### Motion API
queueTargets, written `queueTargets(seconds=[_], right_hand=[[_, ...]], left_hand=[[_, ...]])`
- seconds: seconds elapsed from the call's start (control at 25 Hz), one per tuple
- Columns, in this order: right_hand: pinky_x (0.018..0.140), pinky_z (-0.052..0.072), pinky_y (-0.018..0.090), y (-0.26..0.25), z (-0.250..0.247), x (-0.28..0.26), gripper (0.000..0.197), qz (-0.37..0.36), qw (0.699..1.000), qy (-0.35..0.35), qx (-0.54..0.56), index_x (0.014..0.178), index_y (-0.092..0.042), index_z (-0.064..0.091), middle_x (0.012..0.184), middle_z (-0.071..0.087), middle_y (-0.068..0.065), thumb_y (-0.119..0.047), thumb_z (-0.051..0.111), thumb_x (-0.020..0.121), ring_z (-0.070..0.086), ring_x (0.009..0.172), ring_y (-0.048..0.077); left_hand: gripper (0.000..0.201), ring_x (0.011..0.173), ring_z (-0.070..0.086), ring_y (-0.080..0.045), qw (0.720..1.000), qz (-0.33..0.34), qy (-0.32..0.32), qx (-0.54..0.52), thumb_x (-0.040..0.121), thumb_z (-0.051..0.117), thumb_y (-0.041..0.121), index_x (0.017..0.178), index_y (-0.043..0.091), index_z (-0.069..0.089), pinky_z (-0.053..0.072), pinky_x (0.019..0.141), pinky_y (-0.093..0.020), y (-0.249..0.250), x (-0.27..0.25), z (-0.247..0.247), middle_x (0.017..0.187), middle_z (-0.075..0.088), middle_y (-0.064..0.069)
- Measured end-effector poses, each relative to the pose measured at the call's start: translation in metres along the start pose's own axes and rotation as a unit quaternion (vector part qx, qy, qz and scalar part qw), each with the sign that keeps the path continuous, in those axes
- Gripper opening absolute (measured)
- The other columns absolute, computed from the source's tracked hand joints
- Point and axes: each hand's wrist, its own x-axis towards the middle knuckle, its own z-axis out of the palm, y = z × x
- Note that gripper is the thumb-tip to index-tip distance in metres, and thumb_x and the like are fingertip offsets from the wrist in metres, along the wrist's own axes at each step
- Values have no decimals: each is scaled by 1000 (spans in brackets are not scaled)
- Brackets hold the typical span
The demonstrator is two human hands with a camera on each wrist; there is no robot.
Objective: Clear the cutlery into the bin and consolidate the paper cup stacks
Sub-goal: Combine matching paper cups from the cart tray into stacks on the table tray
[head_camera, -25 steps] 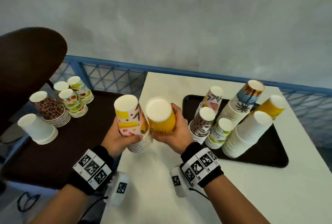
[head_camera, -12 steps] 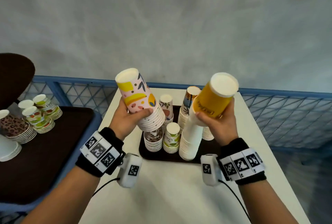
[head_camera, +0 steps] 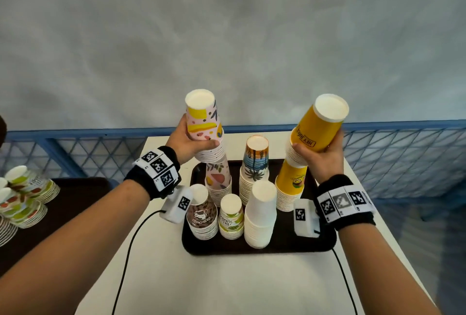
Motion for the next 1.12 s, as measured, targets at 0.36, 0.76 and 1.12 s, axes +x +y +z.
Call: queueTargets(seconds=[0.36,0.76,1.12], right_hand=[[95,46,52,70,16,13,89,94,987,-75,-110,136,-25,26,129,50,10,-17,79,66,51,114,31],[88,42,33,109,12,5,82,137,977,-87,-141,134,-16,28,125,53,13,-12,78,69,51,103,23],[101,40,42,113,13,-5,88,156,970,-72,-171,139,-19,25,135,49,12,-31,77,69,49,121,33]], left_hand=[[109,116,59,-24,991,-64,-108,46,31,90,51,125,15,49,44,103,-50,-49,45,-7,122,64,-6],[60,113,51,-16,925,-169,-259,222,68,78,7,121,13,52,34,106,-29,-62,41,14,121,58,-2],[67,126,45,-29,917,-267,-191,226,86,61,22,143,23,25,40,100,-48,-65,21,-11,147,37,-4]])
